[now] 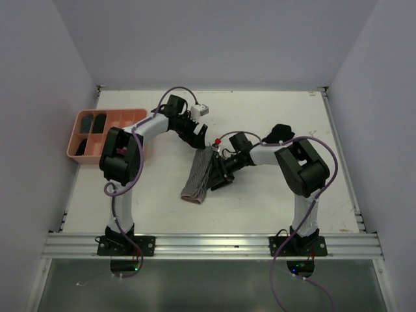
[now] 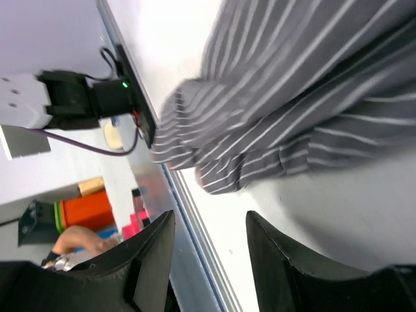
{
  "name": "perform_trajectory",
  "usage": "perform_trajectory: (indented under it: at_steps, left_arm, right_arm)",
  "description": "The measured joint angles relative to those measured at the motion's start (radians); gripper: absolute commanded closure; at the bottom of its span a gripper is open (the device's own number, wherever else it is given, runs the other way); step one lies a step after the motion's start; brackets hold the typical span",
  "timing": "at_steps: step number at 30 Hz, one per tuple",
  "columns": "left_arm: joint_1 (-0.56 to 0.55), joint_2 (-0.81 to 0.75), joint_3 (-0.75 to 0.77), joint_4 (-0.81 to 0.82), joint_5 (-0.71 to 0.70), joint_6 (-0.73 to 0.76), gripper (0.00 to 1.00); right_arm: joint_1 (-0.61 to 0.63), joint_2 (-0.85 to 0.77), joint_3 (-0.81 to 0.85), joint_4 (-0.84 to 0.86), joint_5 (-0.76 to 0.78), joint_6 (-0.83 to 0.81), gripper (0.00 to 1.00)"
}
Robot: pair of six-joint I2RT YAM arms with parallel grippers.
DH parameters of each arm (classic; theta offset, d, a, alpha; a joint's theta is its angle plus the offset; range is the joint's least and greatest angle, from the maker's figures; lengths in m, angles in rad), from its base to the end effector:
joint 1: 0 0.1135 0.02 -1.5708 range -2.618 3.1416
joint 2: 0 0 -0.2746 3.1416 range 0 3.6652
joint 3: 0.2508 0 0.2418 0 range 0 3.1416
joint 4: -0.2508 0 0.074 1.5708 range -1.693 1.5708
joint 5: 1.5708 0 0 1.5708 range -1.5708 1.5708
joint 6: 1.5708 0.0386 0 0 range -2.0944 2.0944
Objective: Roll the underwear
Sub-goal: Fold the underwear
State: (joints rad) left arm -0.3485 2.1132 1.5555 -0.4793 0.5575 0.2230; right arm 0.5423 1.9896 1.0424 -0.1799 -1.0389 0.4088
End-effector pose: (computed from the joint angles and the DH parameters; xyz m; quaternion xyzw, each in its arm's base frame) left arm 0.4127 -0.1717 0.1837 0.3310 0.8693 -0.2808 0.2364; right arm 0.2889 0.2129 0.1247 0.1655 -0.8376 -0.5180 0.0519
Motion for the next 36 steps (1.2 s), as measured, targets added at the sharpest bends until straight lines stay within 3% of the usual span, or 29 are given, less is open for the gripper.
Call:
perform_trajectory:
  at_steps: [5, 8, 9, 13, 17, 22, 24, 26, 30, 36]
  left_arm:
    - [0.016, -0.08, -0.011, 0.018, -0.018, -0.004, 0.0]
    - [0.03, -0.216, -0.098, 0.066, -0.032, -0.015, 0.0]
    - [0.033, -0.285, -0.143, 0.086, -0.034, -0.024, 0.0]
    - [0.013, -0.455, -0.249, 0.111, -0.076, -0.017, 0.0]
    - [-0.114, -0.536, -0.34, 0.081, -0.19, 0.027, 0.0]
    - [-0.238, -0.542, -0.48, 0.016, -0.221, 0.025, 0.02]
    - [-0.242, -0.542, -0.528, 0.013, -0.248, 0.008, 0.11]
    - [-0.243, -0.542, -0.537, 0.023, -0.268, -0.017, 0.27]
    - [-0.248, -0.531, -0.512, 0.075, -0.299, -0.058, 0.24]
    - [-0.256, -0.394, -0.368, 0.136, -0.333, -0.111, 0.23]
  right_arm:
    - [-0.136, -0.147, -0.001, -0.005, 0.02, -0.01, 0.48]
    - [-0.207, -0.211, 0.031, -0.025, 0.068, -0.056, 0.57]
    - [-0.214, -0.213, 0.048, -0.025, 0.084, -0.061, 0.62]
    - [-0.204, -0.195, 0.097, -0.006, 0.129, -0.038, 0.64]
    - [-0.184, -0.145, 0.168, 0.001, 0.177, 0.002, 0.65]
    - [-0.174, -0.097, 0.215, -0.006, 0.233, 0.049, 0.7]
    - [-0.174, -0.076, 0.206, 0.002, 0.244, 0.076, 0.76]
    - [-0.175, -0.05, 0.174, 0.034, 0.26, 0.107, 0.79]
    - [-0.175, 0.003, 0.126, 0.076, 0.291, 0.16, 0.84]
    - [-0.175, 0.023, 0.109, 0.162, 0.34, 0.227, 0.85]
